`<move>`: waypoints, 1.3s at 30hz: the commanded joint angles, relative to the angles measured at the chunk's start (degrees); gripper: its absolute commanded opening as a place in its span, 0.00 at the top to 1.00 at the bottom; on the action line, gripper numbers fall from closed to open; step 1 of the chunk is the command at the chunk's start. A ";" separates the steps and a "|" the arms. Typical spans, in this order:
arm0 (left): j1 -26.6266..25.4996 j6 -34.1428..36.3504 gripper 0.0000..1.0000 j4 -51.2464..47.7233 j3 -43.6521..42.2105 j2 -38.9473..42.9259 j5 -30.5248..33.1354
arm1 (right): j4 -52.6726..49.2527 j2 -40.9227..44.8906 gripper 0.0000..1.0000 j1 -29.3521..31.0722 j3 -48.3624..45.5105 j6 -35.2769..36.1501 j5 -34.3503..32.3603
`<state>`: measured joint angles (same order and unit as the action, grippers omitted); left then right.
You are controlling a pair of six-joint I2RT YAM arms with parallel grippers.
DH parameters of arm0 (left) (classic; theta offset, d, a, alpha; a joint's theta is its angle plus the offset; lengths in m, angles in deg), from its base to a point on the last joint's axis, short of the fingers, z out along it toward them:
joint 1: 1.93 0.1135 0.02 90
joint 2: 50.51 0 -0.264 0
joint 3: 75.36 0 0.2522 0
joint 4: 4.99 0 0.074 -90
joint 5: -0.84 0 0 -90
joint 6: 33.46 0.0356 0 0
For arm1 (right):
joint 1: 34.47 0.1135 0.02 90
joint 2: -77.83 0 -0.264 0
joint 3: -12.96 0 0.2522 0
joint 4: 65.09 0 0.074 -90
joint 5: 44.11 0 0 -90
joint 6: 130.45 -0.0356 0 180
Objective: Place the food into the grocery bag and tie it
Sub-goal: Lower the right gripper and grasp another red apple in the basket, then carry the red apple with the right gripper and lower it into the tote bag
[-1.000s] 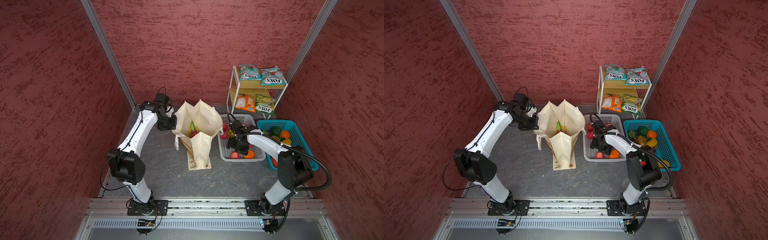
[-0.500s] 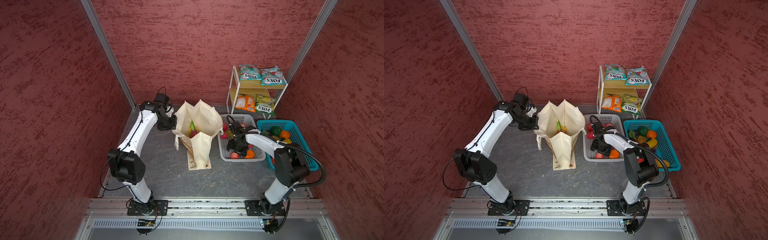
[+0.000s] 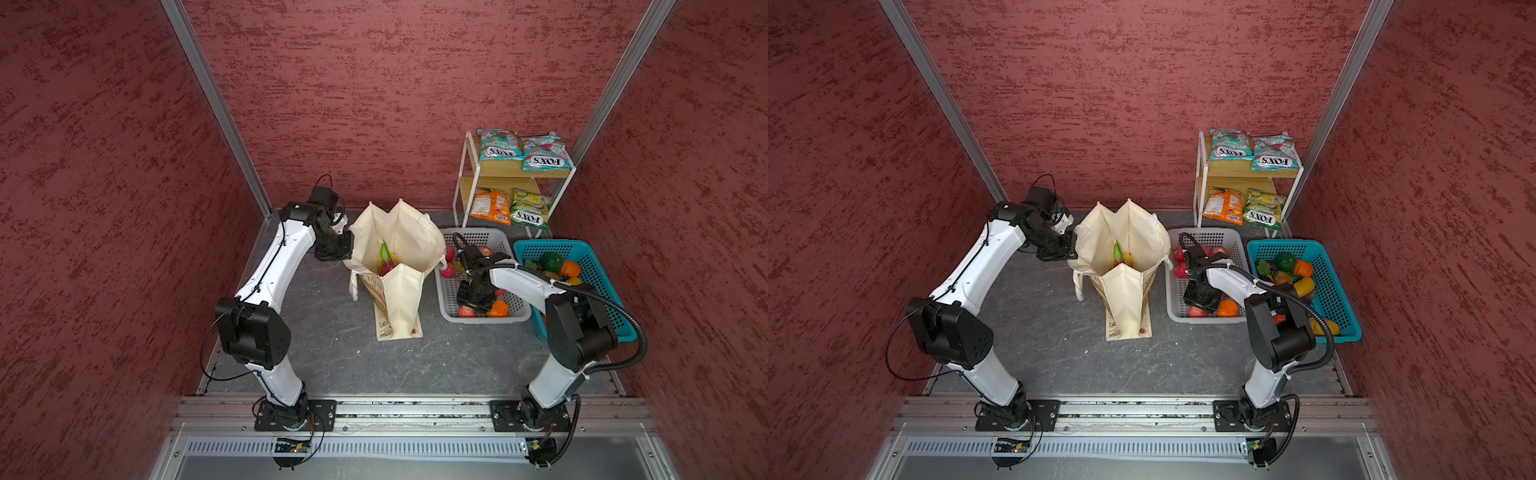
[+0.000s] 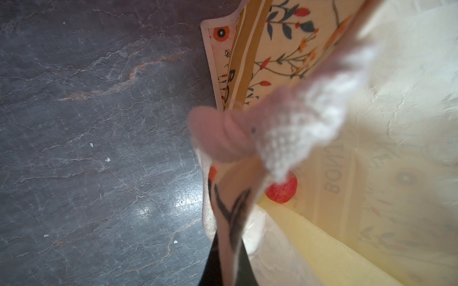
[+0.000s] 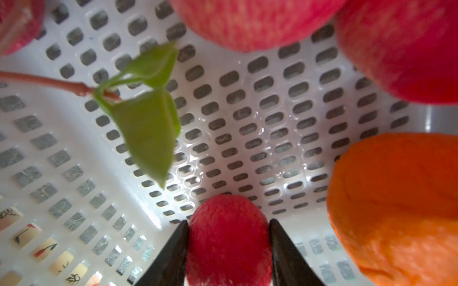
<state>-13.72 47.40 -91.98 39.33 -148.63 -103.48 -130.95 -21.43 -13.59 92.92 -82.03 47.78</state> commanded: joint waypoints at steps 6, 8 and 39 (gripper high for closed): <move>-0.40 -0.20 1.00 1.13 -0.31 1.36 0.26 | -4.65 7.42 0.65 -0.66 6.78 1.73 -6.49; -0.42 -0.28 1.00 1.16 -0.22 1.32 0.28 | -5.02 9.60 0.66 -0.78 8.96 2.57 -7.94; -4.02 -1.78 1.00 -1.39 6.01 -2.14 1.75 | 4.11 -0.52 0.75 14.25 46.25 26.87 6.05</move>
<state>-17.40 45.85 -93.07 43.44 -149.90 -102.28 -124.55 -20.58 1.06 137.51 -58.34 50.38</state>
